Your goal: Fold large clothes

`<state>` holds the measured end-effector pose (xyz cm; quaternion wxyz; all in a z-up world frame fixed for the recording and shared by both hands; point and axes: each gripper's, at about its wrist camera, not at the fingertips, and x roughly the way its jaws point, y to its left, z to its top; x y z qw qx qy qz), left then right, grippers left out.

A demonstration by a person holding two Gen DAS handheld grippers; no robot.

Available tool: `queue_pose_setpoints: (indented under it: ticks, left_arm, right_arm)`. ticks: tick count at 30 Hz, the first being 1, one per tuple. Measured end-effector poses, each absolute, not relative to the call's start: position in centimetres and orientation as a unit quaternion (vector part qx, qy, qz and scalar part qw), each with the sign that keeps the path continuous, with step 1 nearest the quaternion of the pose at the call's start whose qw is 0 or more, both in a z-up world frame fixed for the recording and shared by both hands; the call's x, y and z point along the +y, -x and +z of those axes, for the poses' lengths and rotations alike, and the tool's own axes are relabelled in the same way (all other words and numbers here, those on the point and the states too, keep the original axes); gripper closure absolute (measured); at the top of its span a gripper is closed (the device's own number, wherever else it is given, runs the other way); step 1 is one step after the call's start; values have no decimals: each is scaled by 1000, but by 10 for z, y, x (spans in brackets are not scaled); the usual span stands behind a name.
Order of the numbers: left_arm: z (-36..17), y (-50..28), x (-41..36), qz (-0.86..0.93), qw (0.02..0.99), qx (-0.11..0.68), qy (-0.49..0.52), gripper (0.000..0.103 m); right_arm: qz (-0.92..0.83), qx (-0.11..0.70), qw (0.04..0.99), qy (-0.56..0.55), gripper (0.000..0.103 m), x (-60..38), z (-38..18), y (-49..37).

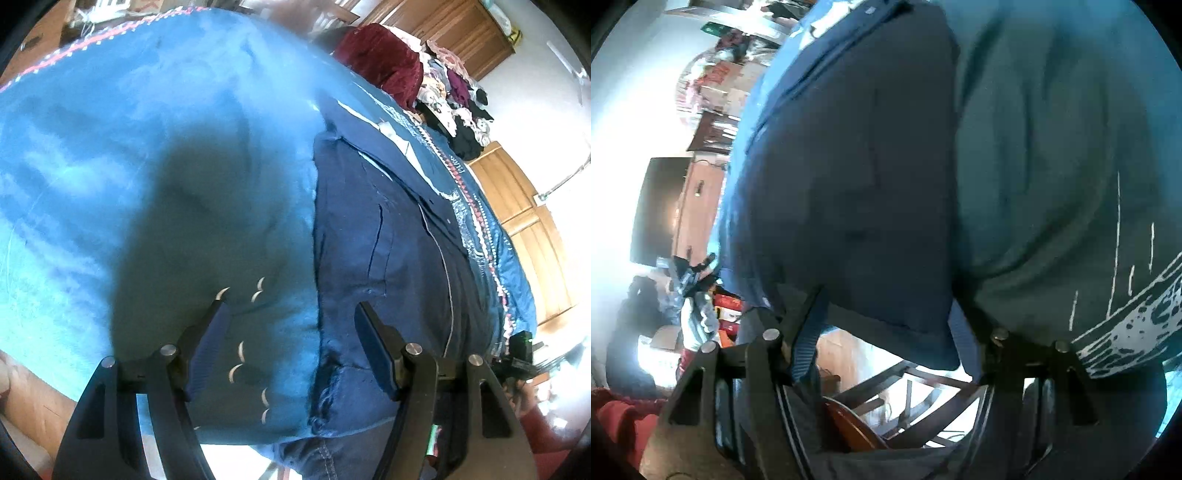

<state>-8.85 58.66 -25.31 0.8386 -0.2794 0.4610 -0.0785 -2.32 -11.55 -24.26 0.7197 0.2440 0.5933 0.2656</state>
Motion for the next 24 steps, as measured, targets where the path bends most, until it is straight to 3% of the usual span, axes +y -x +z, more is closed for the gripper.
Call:
queue_pose_setpoints:
  ticks: [10, 16, 17, 18, 24]
  left_arm:
    - [-255, 91, 559, -138, 831, 484, 238, 32]
    - [-261, 92, 535, -155, 824, 513, 185, 50]
    - [-260, 92, 534, -158, 823, 512, 187, 75]
    - [-259, 92, 531, -172, 820, 511, 190, 86]
    - [-260, 90, 525, -167, 823, 515, 175, 84]
  right_arm:
    - [265, 590, 716, -263, 44, -111, -249, 23]
    - [264, 591, 721, -247, 46, -111, -243, 24]
    - [264, 590, 724, -242, 48, -110, -241, 25]
    - [263, 589, 726, -238, 49, -110, -238, 25]
    - [268, 585, 729, -234, 54, -110, -235, 27]
